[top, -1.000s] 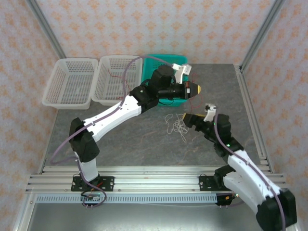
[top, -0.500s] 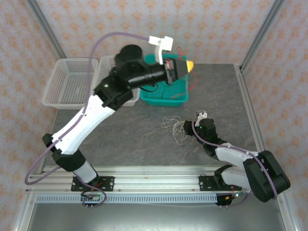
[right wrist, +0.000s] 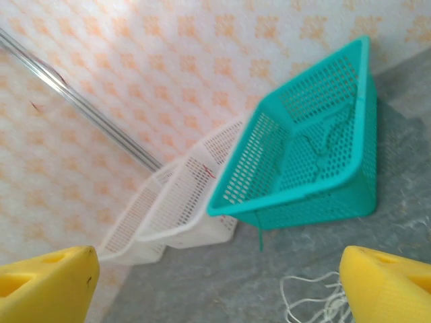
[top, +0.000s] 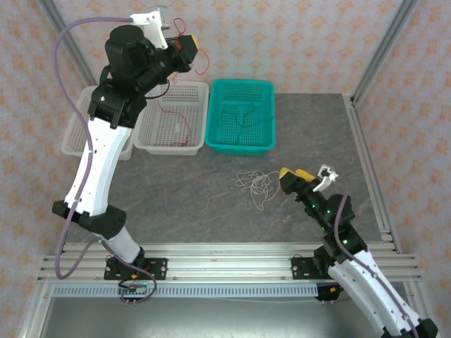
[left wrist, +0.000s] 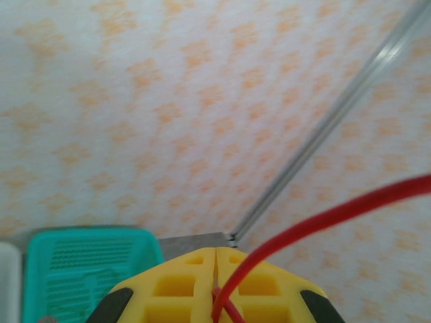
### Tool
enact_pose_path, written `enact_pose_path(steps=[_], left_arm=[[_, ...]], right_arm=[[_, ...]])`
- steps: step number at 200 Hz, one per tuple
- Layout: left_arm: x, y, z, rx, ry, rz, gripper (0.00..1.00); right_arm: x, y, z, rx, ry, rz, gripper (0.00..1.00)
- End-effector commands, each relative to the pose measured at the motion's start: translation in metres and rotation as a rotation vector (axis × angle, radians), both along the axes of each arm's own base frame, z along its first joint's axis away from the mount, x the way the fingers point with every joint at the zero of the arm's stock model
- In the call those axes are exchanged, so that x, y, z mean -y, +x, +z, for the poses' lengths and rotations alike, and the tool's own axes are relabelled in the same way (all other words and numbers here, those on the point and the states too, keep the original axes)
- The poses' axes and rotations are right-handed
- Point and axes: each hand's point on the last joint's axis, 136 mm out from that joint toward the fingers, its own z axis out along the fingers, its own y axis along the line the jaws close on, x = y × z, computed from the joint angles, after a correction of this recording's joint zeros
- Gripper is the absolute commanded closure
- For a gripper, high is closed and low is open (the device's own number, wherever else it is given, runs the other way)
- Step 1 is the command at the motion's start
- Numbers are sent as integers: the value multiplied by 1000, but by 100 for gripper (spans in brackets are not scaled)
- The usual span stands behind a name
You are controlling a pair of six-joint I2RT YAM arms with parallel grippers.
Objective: Untangle the cables
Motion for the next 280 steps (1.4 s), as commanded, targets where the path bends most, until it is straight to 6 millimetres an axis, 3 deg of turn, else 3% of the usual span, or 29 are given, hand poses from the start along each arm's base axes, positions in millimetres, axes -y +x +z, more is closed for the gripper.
enact_pose_path(steps=[1, 23, 37, 41, 90, 112, 139, 147, 161, 170, 183, 196, 232, 251, 258, 280], left_arm=[[-34, 37, -38, -97, 22, 83, 100], [-62, 78, -92, -240, 15, 122, 100], [-74, 94, -126, -322, 28, 137, 100], [-77, 105, -148, -368, 34, 141, 100], [-67, 142, -279, -601, 34, 50, 100], [-61, 141, -312, -679, 19, 18, 100], [-79, 137, -335, -723, 78, 104, 100], [-84, 138, -338, -725, 98, 119, 87], [-89, 145, -345, -717, 132, 114, 51], [-91, 150, -351, -722, 152, 108, 36], [-97, 153, -352, -730, 179, 105, 27], [-105, 153, -340, -710, 216, 133, 18], [-118, 131, -266, -576, 253, 205, 7], [-101, 106, -226, -482, 192, 158, 5], [-93, 88, -198, -420, 174, 141, 5], [-57, 45, -168, -324, 160, 54, 3]], right_arm=[[-2, -8, 8, -57, 24, 25, 5], [-5, -6, 15, -90, -1, 38, 4], [-10, -4, 19, -102, -24, 60, 3], [-11, -4, 20, -109, -30, 65, 3], [-15, 4, 14, -159, -29, 65, 3], [-14, 3, 12, -175, -33, 61, 4], [-12, 3, 14, -175, -33, 54, 3], [-13, 3, 16, -168, -33, 53, 3], [-13, 4, 20, -159, -41, 54, 3], [-13, 4, 23, -156, -50, 56, 3], [-13, 4, 26, -158, -59, 55, 3], [-12, 4, 26, -169, -65, 53, 3], [-6, 7, 12, -221, -68, 11, 3], [-5, 11, -6, -300, -84, -14, 3], [-3, 14, -13, -336, -96, -29, 4], [0, 22, -39, -462, -146, -73, 4]])
